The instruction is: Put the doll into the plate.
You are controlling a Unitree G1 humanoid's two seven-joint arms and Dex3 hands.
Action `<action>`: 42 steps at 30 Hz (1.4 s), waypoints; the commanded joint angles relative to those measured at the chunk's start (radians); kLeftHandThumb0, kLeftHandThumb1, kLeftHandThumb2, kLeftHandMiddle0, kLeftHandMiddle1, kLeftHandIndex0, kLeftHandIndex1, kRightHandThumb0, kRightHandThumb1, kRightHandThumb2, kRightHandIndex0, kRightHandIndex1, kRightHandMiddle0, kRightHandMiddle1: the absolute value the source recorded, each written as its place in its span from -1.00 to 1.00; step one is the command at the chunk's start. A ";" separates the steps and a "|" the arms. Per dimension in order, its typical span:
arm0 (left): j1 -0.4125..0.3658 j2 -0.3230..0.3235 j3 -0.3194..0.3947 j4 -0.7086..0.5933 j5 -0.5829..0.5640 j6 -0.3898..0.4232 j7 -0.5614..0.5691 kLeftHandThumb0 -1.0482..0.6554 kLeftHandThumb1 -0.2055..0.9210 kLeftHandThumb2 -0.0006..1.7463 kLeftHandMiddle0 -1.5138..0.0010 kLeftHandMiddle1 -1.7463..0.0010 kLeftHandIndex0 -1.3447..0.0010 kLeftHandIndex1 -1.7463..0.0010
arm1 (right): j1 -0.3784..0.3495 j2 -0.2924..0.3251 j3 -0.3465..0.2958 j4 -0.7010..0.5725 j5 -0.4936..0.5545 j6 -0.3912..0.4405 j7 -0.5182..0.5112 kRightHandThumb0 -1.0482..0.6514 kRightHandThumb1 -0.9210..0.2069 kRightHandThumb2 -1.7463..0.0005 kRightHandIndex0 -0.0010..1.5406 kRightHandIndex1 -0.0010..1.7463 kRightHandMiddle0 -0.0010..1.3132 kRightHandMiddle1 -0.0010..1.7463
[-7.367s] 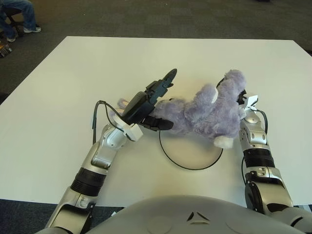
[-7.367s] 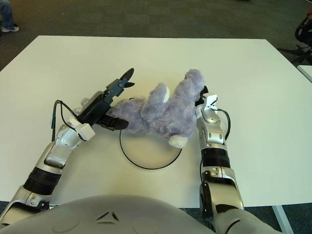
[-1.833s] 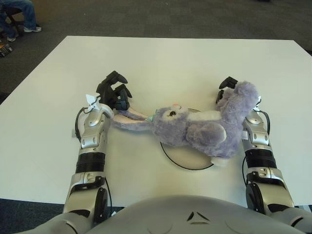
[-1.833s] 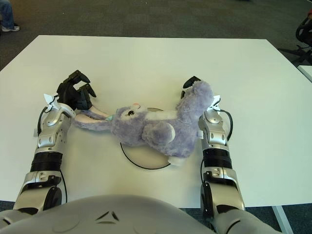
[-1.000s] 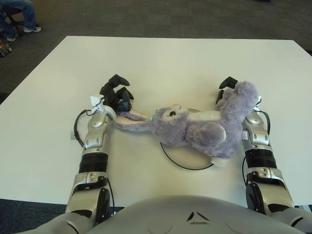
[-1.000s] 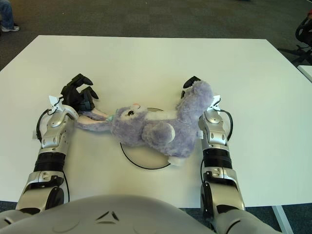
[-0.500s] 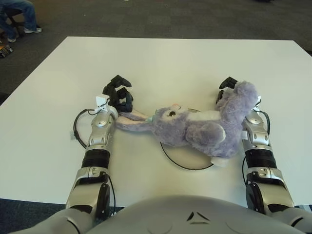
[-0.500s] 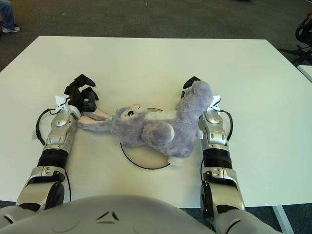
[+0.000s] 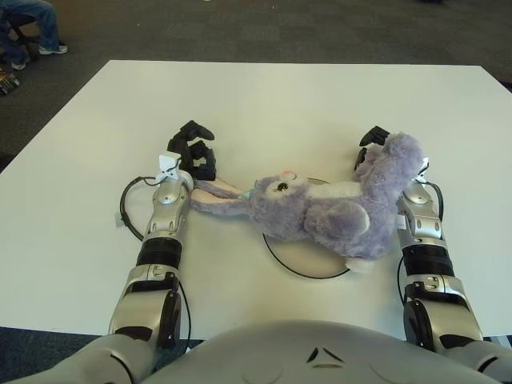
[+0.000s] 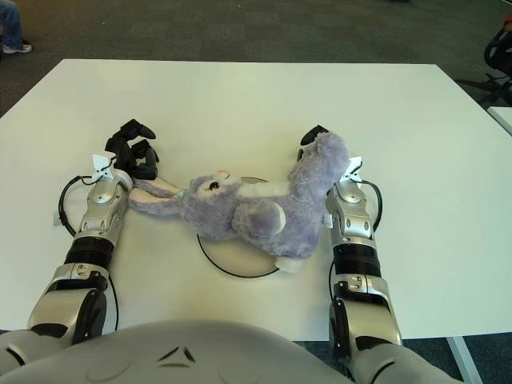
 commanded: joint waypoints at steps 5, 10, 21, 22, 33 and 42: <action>0.052 -0.011 -0.003 0.051 0.008 0.016 0.014 0.21 -0.68 0.91 -0.12 -1.00 -0.08 -0.86 | 0.020 -0.001 -0.008 0.019 0.002 0.025 -0.003 0.22 0.70 -0.98 0.13 1.00 0.00 1.00; 0.058 -0.020 -0.003 0.044 0.003 -0.005 0.018 0.21 -0.72 0.92 -0.19 -1.00 -0.07 -0.82 | 0.020 -0.003 -0.006 0.019 0.000 0.024 -0.001 0.22 0.70 -0.97 0.13 1.00 -0.01 1.00; 0.078 -0.050 -0.010 -0.002 0.005 0.002 0.046 0.21 -0.76 0.97 -0.23 -1.00 -0.04 -0.88 | 0.015 -0.003 -0.009 0.028 0.002 0.018 0.003 0.22 0.74 -1.00 0.15 1.00 0.02 1.00; 0.080 -0.052 -0.010 -0.005 0.005 0.003 0.047 0.21 -0.76 0.98 -0.23 -1.00 -0.04 -0.88 | 0.015 -0.002 -0.009 0.028 0.003 0.017 0.002 0.22 0.74 -1.00 0.15 1.00 0.02 1.00; 0.129 -0.091 -0.023 -0.087 -0.003 -0.010 0.061 0.21 -0.77 0.98 -0.23 -1.00 -0.05 -0.88 | 0.017 -0.007 -0.016 0.032 0.008 0.013 0.013 0.22 0.73 -1.00 0.15 1.00 0.02 1.00; 0.175 -0.118 -0.044 -0.182 -0.008 0.003 0.054 0.22 -0.75 1.00 -0.22 -1.00 0.03 -0.98 | 0.014 -0.007 -0.022 0.040 0.007 0.011 0.020 0.22 0.73 -1.00 0.15 1.00 0.02 1.00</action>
